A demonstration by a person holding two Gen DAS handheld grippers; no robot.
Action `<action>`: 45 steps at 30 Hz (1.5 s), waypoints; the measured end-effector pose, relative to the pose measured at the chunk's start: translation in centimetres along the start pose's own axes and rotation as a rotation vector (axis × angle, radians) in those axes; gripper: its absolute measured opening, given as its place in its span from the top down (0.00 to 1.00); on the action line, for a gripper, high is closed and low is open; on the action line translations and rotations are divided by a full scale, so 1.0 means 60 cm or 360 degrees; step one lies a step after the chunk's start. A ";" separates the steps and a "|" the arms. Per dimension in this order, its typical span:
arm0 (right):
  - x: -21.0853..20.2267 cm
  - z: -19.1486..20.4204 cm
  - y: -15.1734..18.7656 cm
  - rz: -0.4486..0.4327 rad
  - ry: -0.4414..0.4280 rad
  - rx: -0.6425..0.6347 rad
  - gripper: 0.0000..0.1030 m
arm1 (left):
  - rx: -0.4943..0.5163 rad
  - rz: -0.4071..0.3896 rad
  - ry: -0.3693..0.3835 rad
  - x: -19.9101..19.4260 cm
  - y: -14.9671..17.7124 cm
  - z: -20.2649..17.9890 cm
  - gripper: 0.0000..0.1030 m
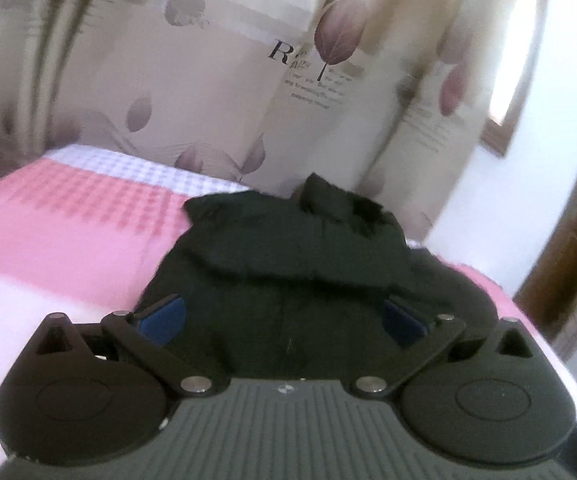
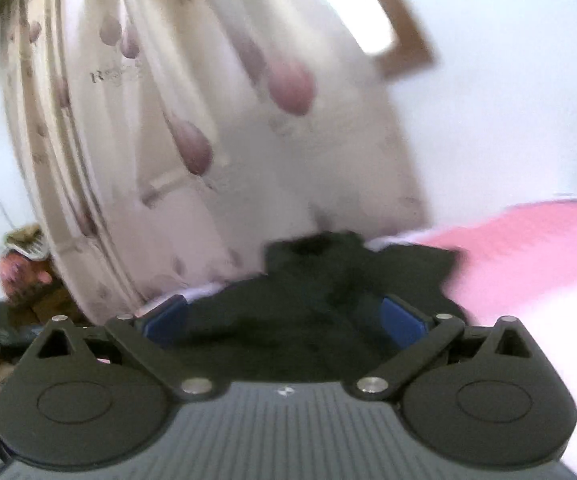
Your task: Fold large clothes
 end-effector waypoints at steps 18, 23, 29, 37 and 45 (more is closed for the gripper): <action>-0.091 -0.104 0.149 0.0118 0.0207 0.0321 0.01 | -0.0186 0.0048 -0.0124 -0.193 0.159 0.079 0.03; -0.059 -0.095 0.184 0.0286 0.0188 0.0361 0.17 | -0.0254 0.0105 -0.0028 -0.190 0.186 0.100 0.03; -0.040 -0.078 0.217 0.0392 0.0160 0.0359 0.65 | -0.0338 0.0162 0.0071 -0.173 0.210 0.099 0.19; -0.047 -0.091 0.204 0.0396 0.0060 0.0573 0.83 | -0.0518 0.0163 0.0114 -0.186 0.198 0.094 0.82; -0.042 -0.093 0.204 0.0401 0.0054 0.0571 0.80 | -0.0224 0.0232 0.0032 -0.173 0.186 0.060 0.34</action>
Point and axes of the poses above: each gripper's, at about its wrist camera, not at the fingertips, and x roughly the way its jaws point, z to its left, y to its underside, the point moved 10 cm from there along x, roughly the way its jaws point, and after that the axes turned 12 degrees about y, right-handed, at the moved point
